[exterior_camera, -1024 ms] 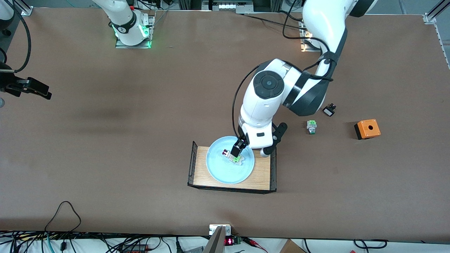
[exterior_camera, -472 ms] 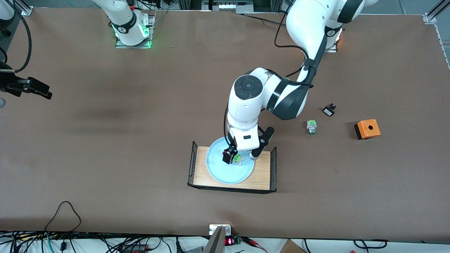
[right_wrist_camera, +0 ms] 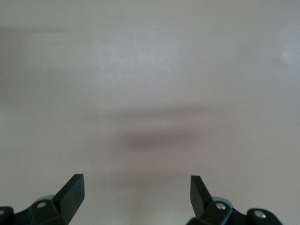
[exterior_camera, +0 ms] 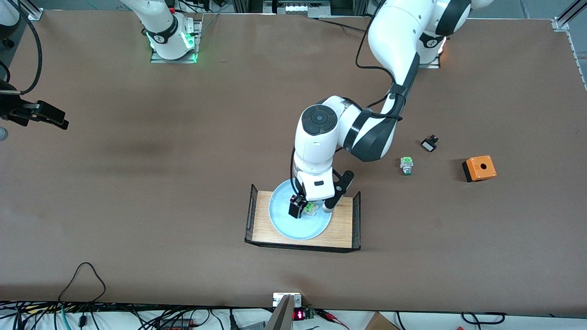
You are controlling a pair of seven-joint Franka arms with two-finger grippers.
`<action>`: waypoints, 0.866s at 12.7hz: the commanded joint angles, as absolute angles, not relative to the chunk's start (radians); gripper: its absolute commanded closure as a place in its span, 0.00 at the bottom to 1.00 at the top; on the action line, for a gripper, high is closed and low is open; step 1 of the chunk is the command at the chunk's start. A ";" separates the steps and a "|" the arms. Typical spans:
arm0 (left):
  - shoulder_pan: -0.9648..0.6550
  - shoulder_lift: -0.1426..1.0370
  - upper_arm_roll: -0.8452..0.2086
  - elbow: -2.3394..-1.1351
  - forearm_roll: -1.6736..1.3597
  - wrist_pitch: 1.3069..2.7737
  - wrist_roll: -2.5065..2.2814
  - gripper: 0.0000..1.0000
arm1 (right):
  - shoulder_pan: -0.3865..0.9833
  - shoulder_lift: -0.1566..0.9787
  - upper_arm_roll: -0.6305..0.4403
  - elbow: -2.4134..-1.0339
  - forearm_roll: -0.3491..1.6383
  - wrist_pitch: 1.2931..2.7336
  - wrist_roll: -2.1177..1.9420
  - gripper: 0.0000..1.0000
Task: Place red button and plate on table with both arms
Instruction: 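Lower the left gripper and grasp the green switch on the plate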
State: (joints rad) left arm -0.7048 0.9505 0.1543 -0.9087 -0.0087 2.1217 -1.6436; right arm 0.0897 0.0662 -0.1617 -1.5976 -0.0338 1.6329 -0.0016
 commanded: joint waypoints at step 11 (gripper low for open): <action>-0.719 0.956 0.178 -0.864 0.011 2.086 -1.637 0.95 | 0.097 0.057 -0.164 -1.595 -0.017 1.620 -0.002 0.00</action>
State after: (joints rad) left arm -0.7122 0.9545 0.1668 -0.8969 -0.0087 2.1203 -1.6429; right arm 0.0918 0.0662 -0.1617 -1.5976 -0.0336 1.6329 -0.0016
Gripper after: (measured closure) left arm 0.568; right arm 0.000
